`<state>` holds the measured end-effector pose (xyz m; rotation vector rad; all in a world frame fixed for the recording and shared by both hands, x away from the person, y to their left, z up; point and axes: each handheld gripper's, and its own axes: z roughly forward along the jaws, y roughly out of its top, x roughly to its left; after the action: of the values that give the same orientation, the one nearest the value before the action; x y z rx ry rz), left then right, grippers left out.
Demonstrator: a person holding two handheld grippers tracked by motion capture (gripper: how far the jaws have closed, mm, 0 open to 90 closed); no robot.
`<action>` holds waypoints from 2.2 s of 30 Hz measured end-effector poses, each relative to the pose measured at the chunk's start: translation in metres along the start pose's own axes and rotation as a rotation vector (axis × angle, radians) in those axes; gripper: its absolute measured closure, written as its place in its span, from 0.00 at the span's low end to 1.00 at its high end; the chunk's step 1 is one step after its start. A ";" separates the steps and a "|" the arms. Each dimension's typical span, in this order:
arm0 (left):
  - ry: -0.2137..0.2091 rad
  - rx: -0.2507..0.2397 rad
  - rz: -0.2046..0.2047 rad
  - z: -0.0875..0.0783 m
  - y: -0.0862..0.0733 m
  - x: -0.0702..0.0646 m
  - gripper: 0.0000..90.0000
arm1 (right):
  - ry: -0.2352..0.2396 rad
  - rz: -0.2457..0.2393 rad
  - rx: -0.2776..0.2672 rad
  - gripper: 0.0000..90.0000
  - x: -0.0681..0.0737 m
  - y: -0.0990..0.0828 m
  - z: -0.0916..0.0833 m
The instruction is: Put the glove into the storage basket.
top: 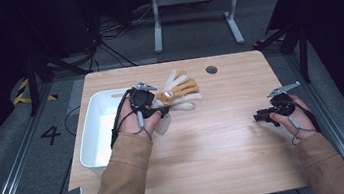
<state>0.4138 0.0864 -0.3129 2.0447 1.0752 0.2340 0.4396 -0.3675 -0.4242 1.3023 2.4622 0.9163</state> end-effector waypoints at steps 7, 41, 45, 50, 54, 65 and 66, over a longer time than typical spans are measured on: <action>0.110 0.006 -0.092 -0.019 -0.005 0.018 0.80 | 0.019 -0.001 -0.002 0.76 0.000 0.007 0.003; 0.301 0.082 -0.441 -0.039 0.005 0.073 0.80 | 0.037 0.030 -0.015 0.75 -0.006 -0.007 -0.006; 0.313 0.086 -0.470 -0.039 0.003 0.077 0.80 | 0.037 0.030 -0.016 0.75 -0.006 -0.007 -0.006; 0.330 0.089 -0.514 -0.039 -0.001 0.082 0.80 | 0.036 0.034 -0.017 0.74 -0.005 -0.007 -0.006; 0.339 0.088 -0.551 -0.037 -0.007 0.086 0.80 | 0.037 0.042 -0.032 0.74 -0.005 -0.007 -0.007; 0.353 0.106 -0.566 -0.032 -0.015 0.089 0.80 | 0.036 0.052 -0.032 0.74 -0.005 -0.008 -0.007; 0.351 0.107 -0.567 -0.031 -0.016 0.089 0.80 | 0.035 0.052 -0.031 0.74 -0.006 -0.008 -0.007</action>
<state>0.4444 0.1768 -0.3211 1.7339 1.8685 0.2492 0.4348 -0.3780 -0.4242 1.3572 2.4411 0.9933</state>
